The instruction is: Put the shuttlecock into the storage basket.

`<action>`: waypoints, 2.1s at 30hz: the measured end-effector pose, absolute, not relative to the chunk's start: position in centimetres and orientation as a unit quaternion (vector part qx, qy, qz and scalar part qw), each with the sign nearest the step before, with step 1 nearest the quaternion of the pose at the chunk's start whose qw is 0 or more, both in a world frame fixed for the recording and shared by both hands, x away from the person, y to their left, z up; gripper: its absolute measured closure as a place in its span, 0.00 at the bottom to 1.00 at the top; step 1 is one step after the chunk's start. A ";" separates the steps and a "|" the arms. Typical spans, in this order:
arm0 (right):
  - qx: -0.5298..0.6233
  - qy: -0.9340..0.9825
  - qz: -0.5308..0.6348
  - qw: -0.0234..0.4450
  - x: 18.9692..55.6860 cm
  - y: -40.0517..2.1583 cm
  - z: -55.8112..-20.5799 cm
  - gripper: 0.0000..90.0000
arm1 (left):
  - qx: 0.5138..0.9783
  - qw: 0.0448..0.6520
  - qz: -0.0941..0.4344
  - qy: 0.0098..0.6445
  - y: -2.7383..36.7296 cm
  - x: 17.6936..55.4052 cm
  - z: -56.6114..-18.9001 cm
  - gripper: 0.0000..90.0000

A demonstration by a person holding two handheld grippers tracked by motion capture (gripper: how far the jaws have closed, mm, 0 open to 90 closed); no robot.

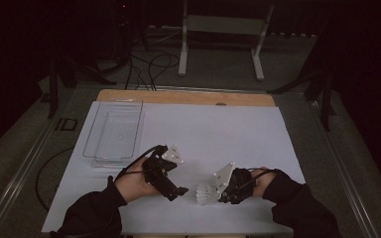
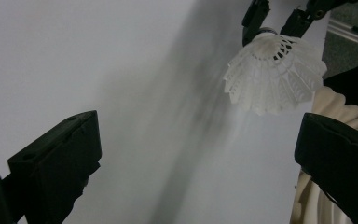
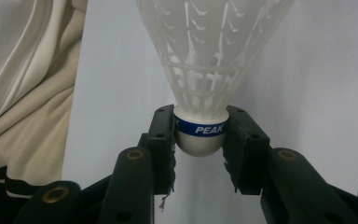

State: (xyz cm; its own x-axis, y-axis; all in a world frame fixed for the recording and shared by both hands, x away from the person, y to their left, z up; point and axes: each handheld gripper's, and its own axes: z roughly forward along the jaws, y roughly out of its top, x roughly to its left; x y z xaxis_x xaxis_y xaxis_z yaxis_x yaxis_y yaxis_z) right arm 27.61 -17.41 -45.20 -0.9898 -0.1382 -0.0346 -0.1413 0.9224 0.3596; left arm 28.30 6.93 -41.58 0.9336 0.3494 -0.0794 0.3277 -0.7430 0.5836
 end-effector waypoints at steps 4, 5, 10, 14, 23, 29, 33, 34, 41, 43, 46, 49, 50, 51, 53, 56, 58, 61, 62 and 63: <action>-0.074 0.981 0.182 0.004 27.5 -17.2 -45.2 0.73 | 0.935 0.308 0.013 0.177 6.2 28.3 -41.6 0.04; -0.074 0.981 0.182 0.004 27.5 -17.2 -45.2 0.73 | 0.935 0.308 0.013 0.177 6.2 28.3 -41.6 0.04; -0.078 0.980 0.185 0.005 27.4 -17.0 -45.1 0.73 | 0.935 0.317 -0.005 0.161 5.4 28.6 -42.0 0.07; -0.074 0.980 0.184 0.004 27.4 -16.9 -45.1 0.73 | 0.937 0.314 -0.016 0.154 5.0 28.9 -42.6 0.12; -0.083 0.979 0.184 0.011 27.3 -16.4 -44.8 0.73 | 0.944 0.293 -0.032 0.145 3.9 29.2 -43.7 0.22; -0.094 0.978 0.184 0.012 27.0 -16.1 -45.0 0.73 | 0.951 0.281 -0.038 0.123 3.1 29.1 -44.4 0.30; -0.093 0.978 0.187 0.015 27.0 -16.0 -44.9 0.73 | 0.952 0.277 -0.045 0.120 2.9 29.2 -44.7 0.44; -0.097 0.978 0.186 0.014 27.0 -16.0 -45.0 0.73 | 0.954 0.276 -0.047 0.110 2.9 29.2 -44.7 0.48; -0.103 0.977 0.186 0.015 26.8 -15.8 -45.1 0.73 | 0.952 0.283 -0.061 0.099 2.4 29.1 -45.0 0.60; -0.104 0.977 0.188 0.016 26.8 -15.8 -45.1 0.73 | 0.952 0.282 -0.064 0.099 2.3 29.2 -45.1 0.63; -0.103 0.977 0.188 0.015 26.7 -15.7 -45.0 0.73 | 0.952 0.280 -0.068 0.100 2.1 29.3 -45.4 0.67; -0.107 0.977 0.185 0.016 26.8 -15.6 -45.0 0.73 | 0.951 0.279 -0.073 0.107 1.8 29.3 -45.7 0.71; -0.108 0.977 0.185 0.016 26.8 -15.5 -45.1 0.73 | 0.951 0.281 -0.076 0.108 1.7 29.3 -45.7 0.74; -0.107 0.977 0.185 0.015 26.8 -15.5 -45.1 0.73 | 0.951 0.281 -0.078 0.106 1.7 29.3 -45.7 0.76; -0.107 0.977 0.186 0.017 26.8 -15.5 -45.1 0.73 | 0.950 0.283 -0.078 0.105 1.7 29.3 -45.6 0.80; -0.106 0.977 0.187 0.017 26.8 -15.6 -45.1 0.73 | 0.949 0.287 -0.083 0.103 1.7 29.3 -45.5 0.89; -0.100 0.977 0.186 0.018 26.8 -15.6 -45.1 0.73 | 0.949 0.285 -0.089 0.101 1.6 29.3 -45.4 0.95; -0.104 0.977 0.184 0.016 26.8 -15.5 -45.2 0.73 | 0.952 0.278 -0.090 0.092 1.5 29.2 -45.4 1.00; -0.105 0.977 0.184 0.017 26.8 -15.5 -45.2 0.73 | 0.954 0.274 -0.090 0.087 1.5 29.2 -45.3 1.00; -0.108 0.977 0.184 0.017 26.8 -15.5 -45.3 0.73 | 0.953 0.275 -0.092 0.087 1.5 29.2 -45.3 1.00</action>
